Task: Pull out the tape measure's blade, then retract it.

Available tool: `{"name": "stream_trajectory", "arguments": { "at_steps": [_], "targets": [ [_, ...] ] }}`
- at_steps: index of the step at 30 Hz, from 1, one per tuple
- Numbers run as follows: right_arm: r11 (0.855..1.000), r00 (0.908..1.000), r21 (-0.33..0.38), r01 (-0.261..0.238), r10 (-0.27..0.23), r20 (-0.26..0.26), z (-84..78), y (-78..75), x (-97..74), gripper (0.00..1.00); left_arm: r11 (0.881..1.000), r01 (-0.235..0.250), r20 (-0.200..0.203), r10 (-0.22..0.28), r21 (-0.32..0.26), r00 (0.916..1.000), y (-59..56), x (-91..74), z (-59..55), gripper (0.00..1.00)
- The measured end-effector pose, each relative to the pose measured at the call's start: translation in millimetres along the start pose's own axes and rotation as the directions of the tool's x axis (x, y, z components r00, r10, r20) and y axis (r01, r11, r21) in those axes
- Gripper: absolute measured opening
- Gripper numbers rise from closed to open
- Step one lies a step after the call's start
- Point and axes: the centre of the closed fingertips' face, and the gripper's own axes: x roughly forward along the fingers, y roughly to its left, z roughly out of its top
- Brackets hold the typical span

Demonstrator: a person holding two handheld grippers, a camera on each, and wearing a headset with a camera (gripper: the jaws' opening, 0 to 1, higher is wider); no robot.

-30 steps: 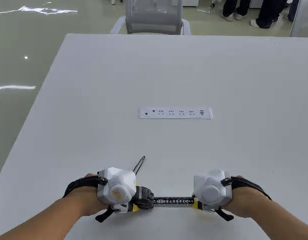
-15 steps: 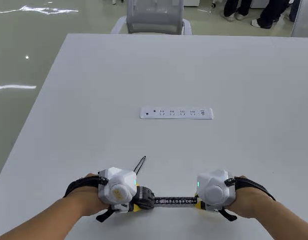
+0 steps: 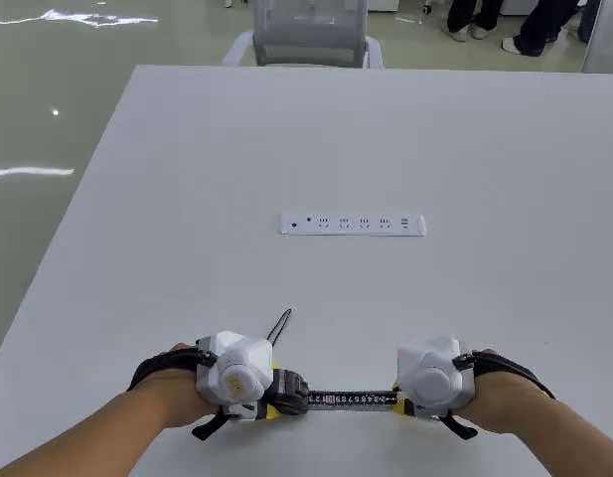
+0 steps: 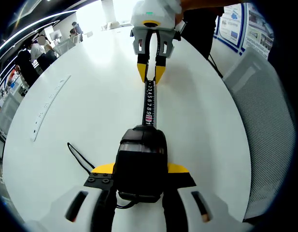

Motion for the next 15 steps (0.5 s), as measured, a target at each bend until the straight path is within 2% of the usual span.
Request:
{"name": "stream_trajectory", "arguments": {
  "at_steps": [15],
  "targets": [
    [1.0, 1.0, 0.002, 0.001, -0.001, -0.005, -4.9, -1.1, -0.5, 0.11, 1.0, 0.0, 0.0, 0.0, -0.001, 1.0, 0.1, 0.2, 0.3, 0.32]
  ]
}}
